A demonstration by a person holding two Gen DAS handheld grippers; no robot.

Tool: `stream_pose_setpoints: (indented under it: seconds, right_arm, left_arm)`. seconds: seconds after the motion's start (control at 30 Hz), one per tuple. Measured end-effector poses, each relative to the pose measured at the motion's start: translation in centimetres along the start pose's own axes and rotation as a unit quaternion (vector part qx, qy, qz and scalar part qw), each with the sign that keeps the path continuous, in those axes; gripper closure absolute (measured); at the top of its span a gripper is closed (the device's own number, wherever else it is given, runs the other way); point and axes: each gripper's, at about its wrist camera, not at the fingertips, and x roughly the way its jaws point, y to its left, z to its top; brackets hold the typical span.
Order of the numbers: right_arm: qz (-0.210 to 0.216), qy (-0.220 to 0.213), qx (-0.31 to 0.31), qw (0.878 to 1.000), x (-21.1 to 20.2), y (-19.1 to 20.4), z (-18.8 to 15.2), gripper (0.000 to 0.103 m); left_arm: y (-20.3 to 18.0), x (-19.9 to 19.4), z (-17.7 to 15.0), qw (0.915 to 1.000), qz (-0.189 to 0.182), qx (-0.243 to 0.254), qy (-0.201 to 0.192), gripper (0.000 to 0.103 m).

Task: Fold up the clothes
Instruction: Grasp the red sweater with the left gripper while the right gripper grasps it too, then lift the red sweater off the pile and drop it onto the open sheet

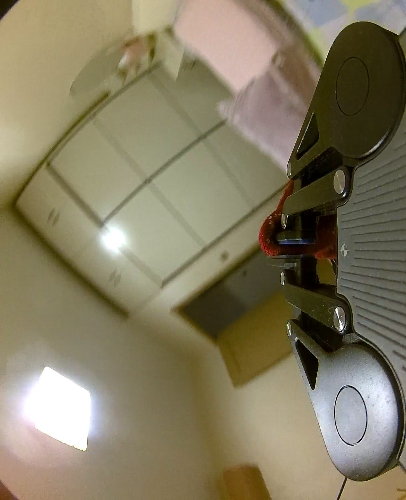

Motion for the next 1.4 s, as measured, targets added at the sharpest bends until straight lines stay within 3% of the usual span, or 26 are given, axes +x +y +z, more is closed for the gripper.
stream_pose_setpoints:
  seconds: [0.1,0.17,0.2,0.23,0.27,0.3,0.4,0.57,0.63,0.73,0.87,1.1,1.4]
  right_arm:
    - [0.009,0.028,-0.008,1.0,3.6,4.8,-1.7,0.099]
    - [0.0,0.069,-0.012,0.998,6.3,7.4,-3.3,0.099]
    - [-0.023,0.117,-0.012,0.993,8.1,8.0,-4.7,0.086]
    - [-0.052,0.162,-0.015,0.985,9.5,8.3,-6.4,0.058]
    - [-0.086,0.205,-0.019,0.975,10.8,8.4,-8.4,0.043]
    - [-0.112,0.233,-0.021,0.966,11.3,8.4,-10.5,0.036]
    - [-0.164,0.282,-0.023,0.945,10.9,8.3,-16.8,0.036]
    - [-0.211,0.378,-0.038,0.901,7.4,8.1,-24.7,0.036]
    - [-0.218,0.406,-0.066,0.885,6.1,8.0,-27.1,0.036]
    - [-0.214,0.437,-0.118,0.866,5.6,7.2,-30.5,0.036]
    - [-0.2,0.464,-0.147,0.851,3.9,8.1,-33.3,0.036]
    - [-0.197,0.48,-0.159,0.84,-1.1,8.6,-33.9,0.036]
    - [-0.201,0.499,-0.132,0.832,-9.0,8.8,-34.4,0.036]
  left_arm:
    - [2.7,-3.8,2.3,0.9993,0.034,0.013,0.009,0.094]
    - [5.5,-5.3,2.5,0.9937,0.099,0.007,0.052,0.088]
    - [7.0,-6.0,2.5,0.9878,0.136,0.003,0.076,0.088]
    - [8.4,-7.1,2.2,0.9818,0.164,-0.003,0.096,0.088]
    - [9.8,-8.4,1.7,0.9758,0.187,-0.008,0.113,0.087]
    - [11.2,-9.7,1.2,0.9689,0.21,-0.014,0.13,0.085]
    - [13.8,-13.8,-2.4,0.9473,0.255,-0.042,0.189,0.082]
    - [17.4,-20.9,-8.9,0.9011,0.316,-0.091,0.282,0.082]
    - [17.1,-23.3,-11.1,0.8915,0.32,-0.102,0.304,0.082]
    - [16.4,-26.0,-14.4,0.8829,0.324,-0.099,0.325,0.079]
    - [13.4,-27.5,-16.4,0.8759,0.331,-0.072,0.344,0.077]
    - [8.7,-26.9,-19.3,0.8675,0.345,-0.035,0.356,0.068]
    - [2.7,-29.1,-23.1,0.8491,0.368,-0.022,0.378,0.068]
